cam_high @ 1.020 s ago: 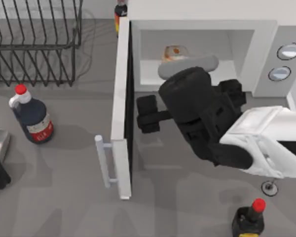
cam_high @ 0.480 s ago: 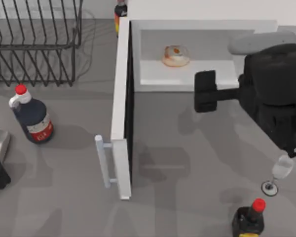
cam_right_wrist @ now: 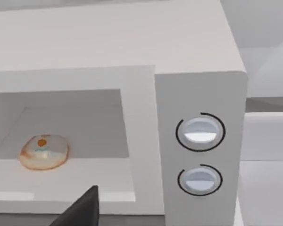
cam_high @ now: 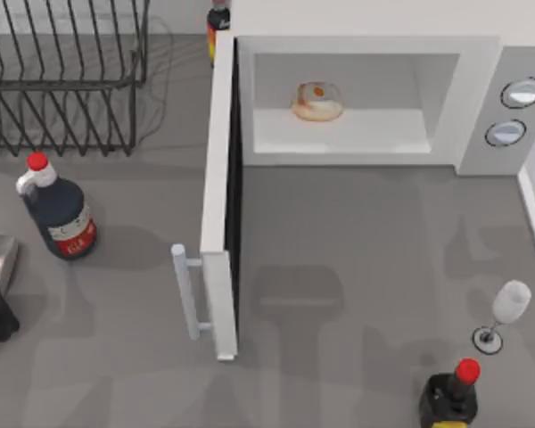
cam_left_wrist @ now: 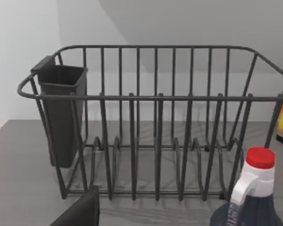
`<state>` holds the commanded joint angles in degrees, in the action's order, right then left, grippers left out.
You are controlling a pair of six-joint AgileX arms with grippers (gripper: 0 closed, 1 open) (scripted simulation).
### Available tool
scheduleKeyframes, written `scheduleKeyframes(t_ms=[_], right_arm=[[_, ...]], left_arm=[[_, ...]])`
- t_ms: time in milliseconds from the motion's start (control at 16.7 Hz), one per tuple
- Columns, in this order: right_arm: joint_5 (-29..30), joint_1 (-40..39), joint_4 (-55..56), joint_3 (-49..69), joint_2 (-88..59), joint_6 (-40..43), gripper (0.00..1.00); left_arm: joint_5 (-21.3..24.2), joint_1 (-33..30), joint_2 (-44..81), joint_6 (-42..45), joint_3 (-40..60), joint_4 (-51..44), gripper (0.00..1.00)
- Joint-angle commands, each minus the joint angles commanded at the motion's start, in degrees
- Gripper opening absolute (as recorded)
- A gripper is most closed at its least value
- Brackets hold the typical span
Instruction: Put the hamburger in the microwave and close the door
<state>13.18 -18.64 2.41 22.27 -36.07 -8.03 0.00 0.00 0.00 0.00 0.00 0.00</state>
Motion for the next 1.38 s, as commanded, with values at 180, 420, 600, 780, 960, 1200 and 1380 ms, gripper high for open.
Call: scheduleKeyframes(t_ms=[180,420,600,780,960,1200,1380], right_arm=[[-5.1,7.5,-0.8,-8.7,15.0,3.1,1.00],[-10.6,15.2,-1.9,-18.0,29.9,6.5,1.00],[-12.9,18.3,-2.3,-21.8,35.4,7.9,1.00],[-13.2,18.6,-2.4,-22.3,36.1,8.0,1.00],[-13.2,18.6,-2.4,-22.3,36.1,8.0,1.00],[-13.2,18.6,-2.4,-22.3,36.1,8.0,1.00],[-13.2,18.6,-2.4,-22.3,36.1,8.0,1.00]], left_arm=[[0.0,0.0,0.0,0.0,0.0,0.0,1.00],[0.0,0.0,0.0,0.0,0.0,0.0,1.00],[0.0,0.0,0.0,0.0,0.0,0.0,1.00],[0.0,0.0,0.0,0.0,0.0,0.0,1.00],[0.0,0.0,0.0,0.0,0.0,0.0,0.92],[0.0,0.0,0.0,0.0,0.0,0.0,0.62],[0.0,0.0,0.0,0.0,0.0,0.0,0.40]])
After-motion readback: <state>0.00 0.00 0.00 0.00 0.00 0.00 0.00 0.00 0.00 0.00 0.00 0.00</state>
